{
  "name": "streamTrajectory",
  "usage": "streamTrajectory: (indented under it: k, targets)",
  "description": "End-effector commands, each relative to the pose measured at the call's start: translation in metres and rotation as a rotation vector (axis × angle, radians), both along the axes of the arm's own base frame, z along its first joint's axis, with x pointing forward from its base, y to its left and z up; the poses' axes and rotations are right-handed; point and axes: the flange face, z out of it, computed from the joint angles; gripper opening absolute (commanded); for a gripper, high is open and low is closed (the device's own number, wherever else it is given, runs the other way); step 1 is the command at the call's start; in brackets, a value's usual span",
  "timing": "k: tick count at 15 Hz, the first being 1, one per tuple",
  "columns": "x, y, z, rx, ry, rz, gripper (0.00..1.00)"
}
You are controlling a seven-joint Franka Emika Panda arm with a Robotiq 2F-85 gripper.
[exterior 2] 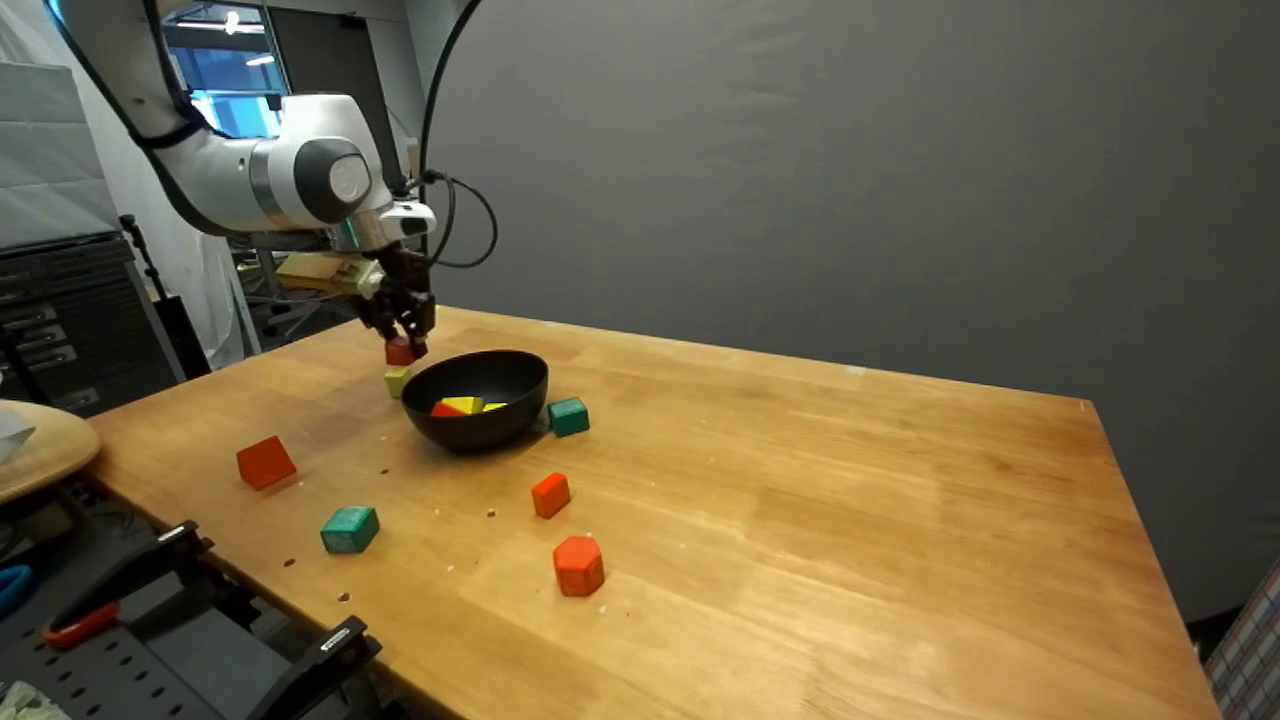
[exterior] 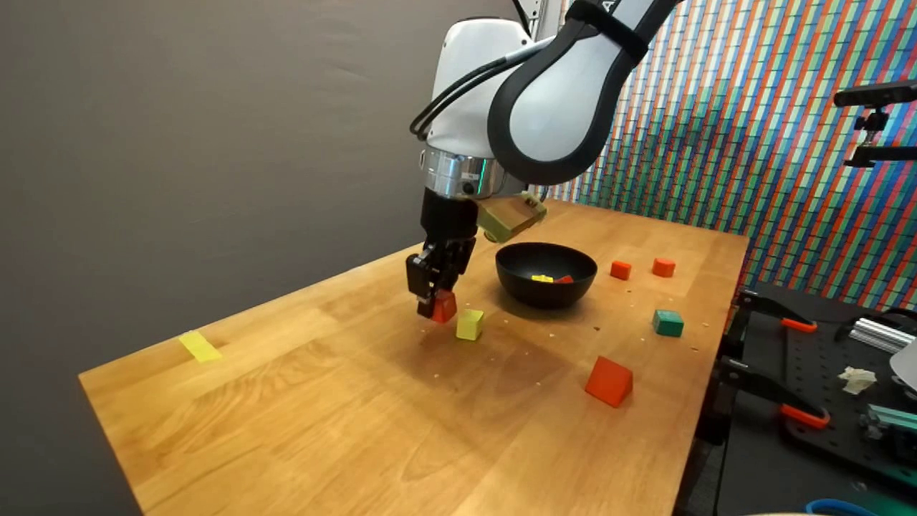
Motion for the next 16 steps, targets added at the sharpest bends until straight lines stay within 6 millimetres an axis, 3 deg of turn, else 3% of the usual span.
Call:
streamTrajectory:
  k: [1, 6, 9, 12, 16]
  targets:
    - [-0.013, -0.059, 0.062, -0.058, -0.079, -0.041, 0.20]
    - [-0.028, -0.171, 0.106, -0.078, -0.086, -0.189, 0.20]
    - [-0.039, -0.209, 0.106, -0.070, -0.048, -0.233, 0.20]
    - [-0.049, -0.230, 0.102, -0.054, -0.022, -0.260, 0.20]
    - [-0.054, -0.225, 0.097, -0.020, 0.001, -0.243, 0.20]
